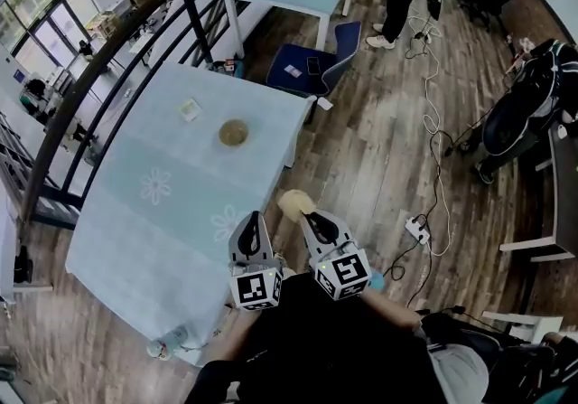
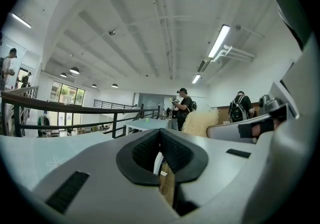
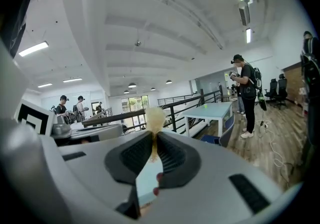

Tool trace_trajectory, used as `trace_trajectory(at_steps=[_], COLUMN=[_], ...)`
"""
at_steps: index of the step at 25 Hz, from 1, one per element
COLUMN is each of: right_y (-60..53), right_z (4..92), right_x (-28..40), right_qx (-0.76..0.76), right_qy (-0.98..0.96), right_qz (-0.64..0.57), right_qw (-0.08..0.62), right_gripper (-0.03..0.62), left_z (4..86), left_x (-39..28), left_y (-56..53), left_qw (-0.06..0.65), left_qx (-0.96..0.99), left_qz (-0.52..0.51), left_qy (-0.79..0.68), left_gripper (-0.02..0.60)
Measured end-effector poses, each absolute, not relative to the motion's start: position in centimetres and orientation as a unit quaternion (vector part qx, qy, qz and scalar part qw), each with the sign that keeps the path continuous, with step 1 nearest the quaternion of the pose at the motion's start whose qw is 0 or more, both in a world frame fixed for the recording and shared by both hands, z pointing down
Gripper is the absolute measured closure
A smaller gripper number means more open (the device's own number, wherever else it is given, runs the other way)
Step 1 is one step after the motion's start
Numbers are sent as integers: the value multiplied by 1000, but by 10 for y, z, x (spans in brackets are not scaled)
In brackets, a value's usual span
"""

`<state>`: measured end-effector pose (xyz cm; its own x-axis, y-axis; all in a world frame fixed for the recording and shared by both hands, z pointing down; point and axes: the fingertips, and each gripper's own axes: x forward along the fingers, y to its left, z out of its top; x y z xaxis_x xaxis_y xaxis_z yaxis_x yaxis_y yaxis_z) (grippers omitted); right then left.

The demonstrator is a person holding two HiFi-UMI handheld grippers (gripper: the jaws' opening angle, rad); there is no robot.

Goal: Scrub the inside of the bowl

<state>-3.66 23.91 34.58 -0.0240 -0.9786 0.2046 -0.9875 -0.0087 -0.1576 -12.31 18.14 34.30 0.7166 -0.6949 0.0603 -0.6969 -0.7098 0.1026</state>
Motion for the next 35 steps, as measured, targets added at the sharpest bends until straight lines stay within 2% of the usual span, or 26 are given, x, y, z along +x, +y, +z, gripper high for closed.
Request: trace_trajectory(at_steps=[8, 15, 35], right_y=[193, 169, 81], right_z=[352, 358, 365], right_x=[-44, -23, 139], right_qx=[697, 697, 614], right_qy=[-703, -701, -776], right_qz=[135, 148, 140], right_qw=[22, 24, 38], right_gripper=[556, 556, 556], left_z=[348, 358, 377], left_x=[-130, -108, 23], left_y=[133, 113, 50], left_qw=[72, 79, 138], left_qx=[923, 925, 857], left_qz=[13, 29, 24], left_qy=[-377, -371, -496], left_gripper=[568, 568, 568])
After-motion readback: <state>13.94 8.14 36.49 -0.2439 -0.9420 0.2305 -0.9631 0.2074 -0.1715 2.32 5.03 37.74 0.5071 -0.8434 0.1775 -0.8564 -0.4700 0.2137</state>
